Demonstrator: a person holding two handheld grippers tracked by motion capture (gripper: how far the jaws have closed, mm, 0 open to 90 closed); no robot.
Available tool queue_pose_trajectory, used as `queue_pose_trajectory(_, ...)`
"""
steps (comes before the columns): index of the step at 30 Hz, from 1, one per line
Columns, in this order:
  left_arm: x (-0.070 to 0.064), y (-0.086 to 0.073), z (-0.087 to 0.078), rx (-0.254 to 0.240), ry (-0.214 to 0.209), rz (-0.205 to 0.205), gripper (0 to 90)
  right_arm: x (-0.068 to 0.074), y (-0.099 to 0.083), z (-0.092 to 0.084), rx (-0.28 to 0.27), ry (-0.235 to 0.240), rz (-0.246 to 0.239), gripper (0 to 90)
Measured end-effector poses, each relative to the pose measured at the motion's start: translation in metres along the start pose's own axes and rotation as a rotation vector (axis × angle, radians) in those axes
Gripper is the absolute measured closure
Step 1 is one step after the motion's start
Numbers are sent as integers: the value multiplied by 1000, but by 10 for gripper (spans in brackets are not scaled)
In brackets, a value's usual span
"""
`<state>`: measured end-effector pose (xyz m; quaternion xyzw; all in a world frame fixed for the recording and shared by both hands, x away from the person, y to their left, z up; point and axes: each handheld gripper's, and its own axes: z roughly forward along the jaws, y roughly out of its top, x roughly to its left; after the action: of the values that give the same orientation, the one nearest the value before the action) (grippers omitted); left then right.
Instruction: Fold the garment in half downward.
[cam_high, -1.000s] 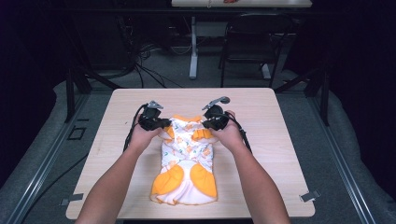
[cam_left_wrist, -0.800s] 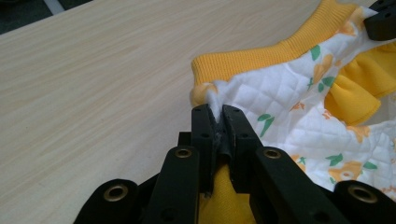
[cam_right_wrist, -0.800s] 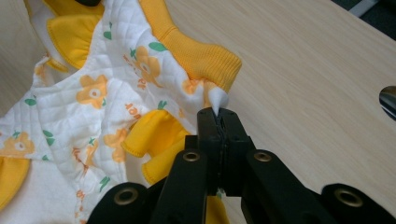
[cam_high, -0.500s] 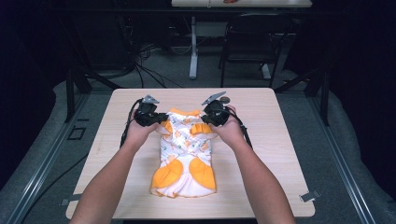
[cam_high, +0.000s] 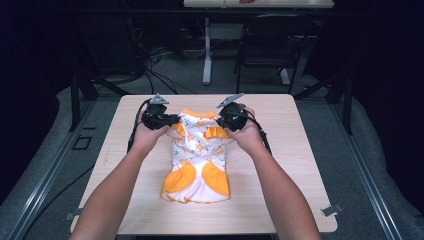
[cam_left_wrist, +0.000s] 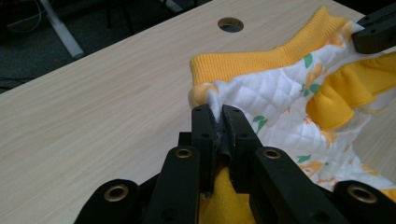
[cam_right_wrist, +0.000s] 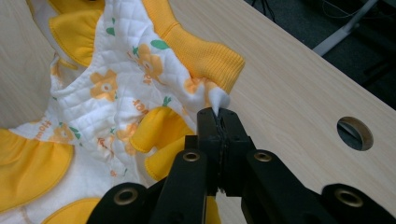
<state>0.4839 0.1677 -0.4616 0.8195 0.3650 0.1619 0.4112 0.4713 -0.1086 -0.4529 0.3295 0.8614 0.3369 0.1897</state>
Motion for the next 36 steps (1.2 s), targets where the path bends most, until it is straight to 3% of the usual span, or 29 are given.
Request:
queue_pose_trajectory(8, -6, 3, 2, -2, -5, 40, 844, -7, -4, -3, -13, -10, 0, 887)
queue_pose_trajectory(19, -1, -1, -1, 11, -4, 83, 843, -3, -3, 2, -9, -4, -37, 887)
queue_pose_trajectory(24, -2, -9, -8, -6, -21, 107, 843, 6, -2, 0, -6, 3, -90, 886)
queue_pose_trajectory(36, -6, -26, -19, -21, -55, 120, 843, 23, -5, -10, 0, 28, -184, 885)
